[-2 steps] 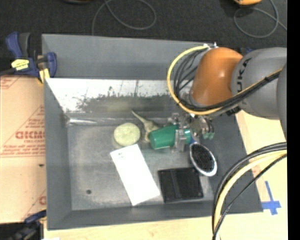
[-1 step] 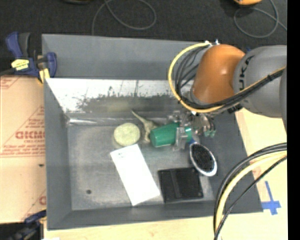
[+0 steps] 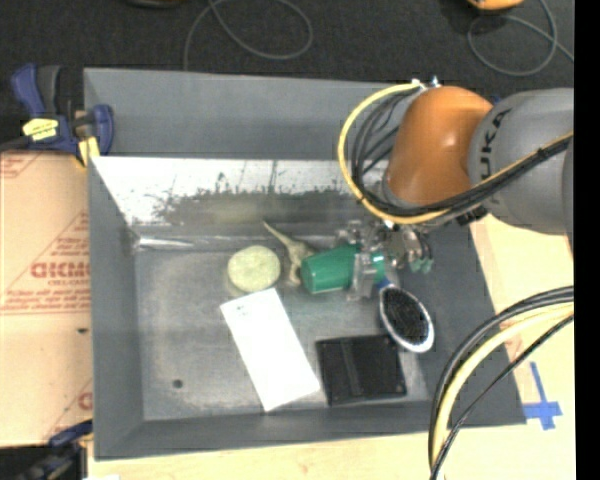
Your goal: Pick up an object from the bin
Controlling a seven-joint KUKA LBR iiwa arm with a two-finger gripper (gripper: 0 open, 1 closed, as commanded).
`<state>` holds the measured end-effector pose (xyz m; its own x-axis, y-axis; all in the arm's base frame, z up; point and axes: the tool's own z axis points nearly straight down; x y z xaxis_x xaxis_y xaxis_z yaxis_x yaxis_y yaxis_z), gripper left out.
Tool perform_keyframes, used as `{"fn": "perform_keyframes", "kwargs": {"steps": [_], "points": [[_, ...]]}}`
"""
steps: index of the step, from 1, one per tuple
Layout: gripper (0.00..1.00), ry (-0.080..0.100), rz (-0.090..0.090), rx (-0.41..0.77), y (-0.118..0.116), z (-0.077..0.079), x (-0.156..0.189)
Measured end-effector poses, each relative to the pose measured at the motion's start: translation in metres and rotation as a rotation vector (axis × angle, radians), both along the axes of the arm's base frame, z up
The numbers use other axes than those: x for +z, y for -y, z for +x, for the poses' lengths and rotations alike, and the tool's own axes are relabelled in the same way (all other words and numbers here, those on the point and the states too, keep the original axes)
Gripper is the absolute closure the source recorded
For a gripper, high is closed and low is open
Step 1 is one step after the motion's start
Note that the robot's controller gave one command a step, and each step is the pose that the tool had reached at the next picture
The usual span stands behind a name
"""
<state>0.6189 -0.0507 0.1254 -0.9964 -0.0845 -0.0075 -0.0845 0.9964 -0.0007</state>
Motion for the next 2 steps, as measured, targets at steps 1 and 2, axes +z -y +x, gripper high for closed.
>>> {"fn": "perform_keyframes", "kwargs": {"steps": [1,2], "points": [[1.00,-0.002,0.000,0.000,0.0001,-0.0001,0.0062],[1.00,-0.007,0.000,0.000,0.0002,-0.0009,0.0141]]}}
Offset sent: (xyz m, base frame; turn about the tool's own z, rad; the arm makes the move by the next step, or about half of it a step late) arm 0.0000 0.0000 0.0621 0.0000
